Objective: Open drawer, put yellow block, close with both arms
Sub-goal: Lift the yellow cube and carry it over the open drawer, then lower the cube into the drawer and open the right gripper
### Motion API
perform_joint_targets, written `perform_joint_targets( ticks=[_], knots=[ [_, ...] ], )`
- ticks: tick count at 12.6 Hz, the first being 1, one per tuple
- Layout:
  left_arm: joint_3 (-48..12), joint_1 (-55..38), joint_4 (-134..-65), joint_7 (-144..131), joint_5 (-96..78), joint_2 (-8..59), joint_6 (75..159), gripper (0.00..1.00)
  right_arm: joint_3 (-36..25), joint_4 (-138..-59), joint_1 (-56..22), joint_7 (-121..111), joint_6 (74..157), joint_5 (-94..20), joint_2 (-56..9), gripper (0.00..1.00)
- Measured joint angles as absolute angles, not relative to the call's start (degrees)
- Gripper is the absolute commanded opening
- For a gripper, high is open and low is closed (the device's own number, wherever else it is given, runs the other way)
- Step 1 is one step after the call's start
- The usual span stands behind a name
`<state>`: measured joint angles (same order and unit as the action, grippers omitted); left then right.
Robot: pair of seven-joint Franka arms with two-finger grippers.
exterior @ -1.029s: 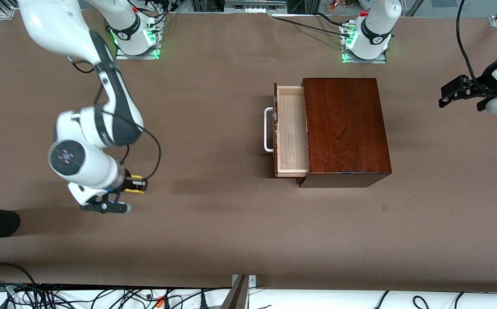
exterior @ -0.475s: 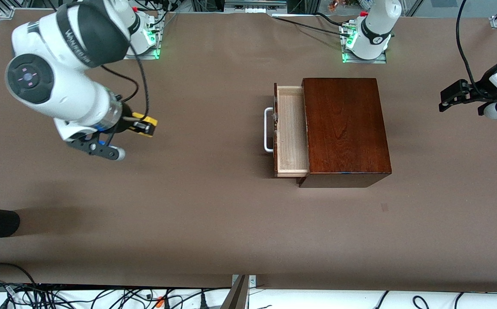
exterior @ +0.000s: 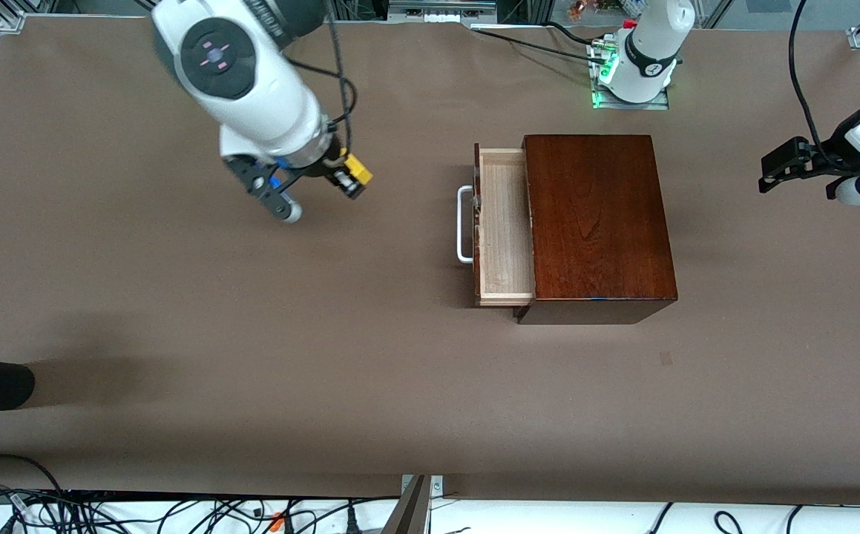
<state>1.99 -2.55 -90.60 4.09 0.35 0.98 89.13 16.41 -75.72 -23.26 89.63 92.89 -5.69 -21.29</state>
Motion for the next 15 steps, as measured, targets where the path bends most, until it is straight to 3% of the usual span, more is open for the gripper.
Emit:
perform_joint_targets(
  ticks=[6, 15],
  knots=[
    [2.0, -2.3, -90.6, 4.7, 0.4, 1.0, 88.9, 1.00, 16.4, -75.5, -35.0, 122.5, 105.7, -2.7, -28.2, 0.00],
    [2.1, -2.1, -90.6, 8.0, 0.4, 1.0, 88.9, 1.00, 14.0, -63.3, -43.6, 147.3, 111.6, -0.9, -41.8, 0.00]
  ],
)
